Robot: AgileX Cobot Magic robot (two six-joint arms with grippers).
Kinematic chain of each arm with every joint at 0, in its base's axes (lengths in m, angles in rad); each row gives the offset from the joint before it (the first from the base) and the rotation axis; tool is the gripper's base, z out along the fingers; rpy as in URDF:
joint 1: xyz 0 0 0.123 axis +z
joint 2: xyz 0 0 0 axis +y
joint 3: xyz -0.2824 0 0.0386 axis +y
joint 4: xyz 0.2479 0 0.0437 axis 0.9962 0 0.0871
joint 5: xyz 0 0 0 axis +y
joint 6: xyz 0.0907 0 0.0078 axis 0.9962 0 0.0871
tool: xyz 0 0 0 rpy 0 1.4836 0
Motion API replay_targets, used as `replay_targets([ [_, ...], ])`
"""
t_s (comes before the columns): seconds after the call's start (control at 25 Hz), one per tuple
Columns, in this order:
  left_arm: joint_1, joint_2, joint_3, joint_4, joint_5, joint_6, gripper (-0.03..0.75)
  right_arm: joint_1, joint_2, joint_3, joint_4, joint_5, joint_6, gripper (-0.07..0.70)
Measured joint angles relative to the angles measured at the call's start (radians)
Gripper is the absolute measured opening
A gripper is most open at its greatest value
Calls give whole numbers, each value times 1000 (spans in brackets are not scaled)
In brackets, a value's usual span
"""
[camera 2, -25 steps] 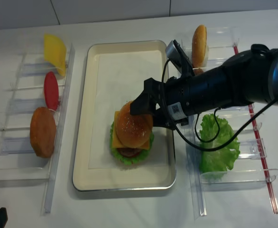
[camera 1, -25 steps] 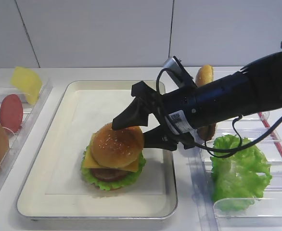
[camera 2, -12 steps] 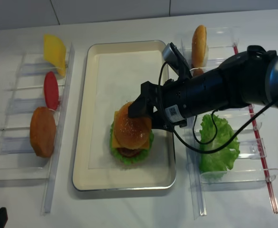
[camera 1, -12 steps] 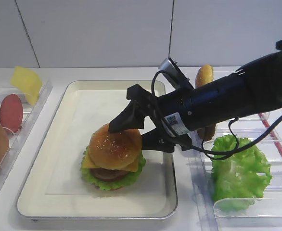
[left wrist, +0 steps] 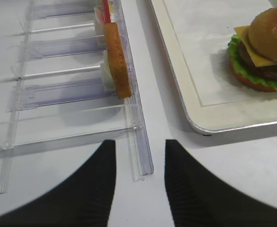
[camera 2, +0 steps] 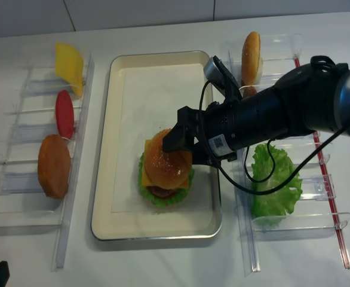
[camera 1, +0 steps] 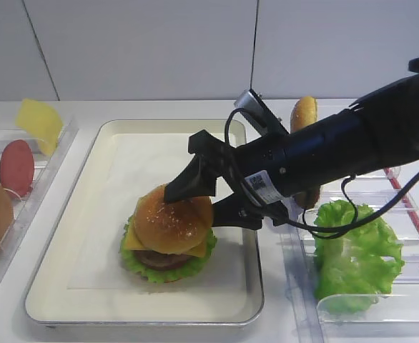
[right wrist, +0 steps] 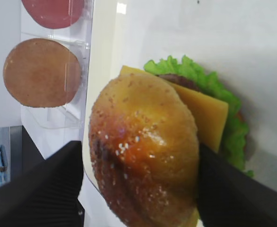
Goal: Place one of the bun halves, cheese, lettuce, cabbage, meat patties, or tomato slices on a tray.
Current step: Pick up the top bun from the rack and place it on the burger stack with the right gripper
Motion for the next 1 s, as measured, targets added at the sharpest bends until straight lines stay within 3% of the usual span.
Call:
replay_targets([
  [0.36, 0, 0, 0, 0, 0, 0, 251, 0, 0, -34, -42, 2, 22, 515],
  [1.0, 0, 0, 0, 0, 0, 0, 251, 0, 5, -82, -205, 26, 151, 515],
])
